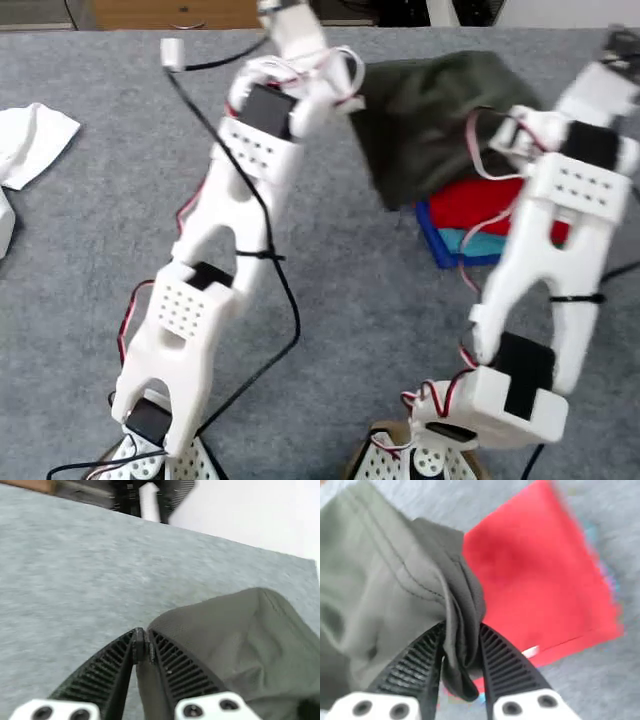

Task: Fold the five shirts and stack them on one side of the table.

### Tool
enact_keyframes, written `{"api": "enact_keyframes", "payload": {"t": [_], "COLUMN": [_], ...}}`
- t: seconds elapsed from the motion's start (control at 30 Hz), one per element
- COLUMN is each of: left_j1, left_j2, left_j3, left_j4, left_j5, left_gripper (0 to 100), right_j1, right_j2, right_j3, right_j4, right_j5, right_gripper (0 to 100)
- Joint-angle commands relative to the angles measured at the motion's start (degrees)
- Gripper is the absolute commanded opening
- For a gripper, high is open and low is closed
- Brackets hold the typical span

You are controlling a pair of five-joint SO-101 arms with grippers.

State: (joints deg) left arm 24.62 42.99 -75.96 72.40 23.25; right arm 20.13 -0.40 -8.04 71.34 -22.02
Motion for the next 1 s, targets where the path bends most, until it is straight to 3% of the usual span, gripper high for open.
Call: {"api": "enact_keyframes", "payload": {"t": [0.0,0.17,0.5,0.63,0.73,0.97], "left_j1": [2.0,4.3,7.5,7.4,7.2,6.7], "left_j2": [-0.5,-0.5,3.5,4.2,4.2,4.2], "left_j3": [4.7,10.5,10.3,10.3,10.3,10.3], "left_j4": [-6.2,-10.9,-13.3,-10.8,-10.4,-10.1], "left_j5": [0.6,1.5,3.0,7.4,8.1,7.9], "left_gripper": [2,2,2,14,16,16], "right_j1": [5.3,8.0,10.0,9.7,10.0,10.8], "right_j2": [-2.8,-2.8,-2.8,-2.8,-2.8,-3.1], "right_j3": [0.4,5.0,8.2,9.9,10.2,10.2], "right_j4": [-4.9,-8.1,-12.2,-13.5,-13.2,-13.4], "right_j5": [1.8,2.9,6.7,11.6,12.1,19.1], "right_gripper": [0.2,0.2,0.5,1.5,11.1,51.3]}}
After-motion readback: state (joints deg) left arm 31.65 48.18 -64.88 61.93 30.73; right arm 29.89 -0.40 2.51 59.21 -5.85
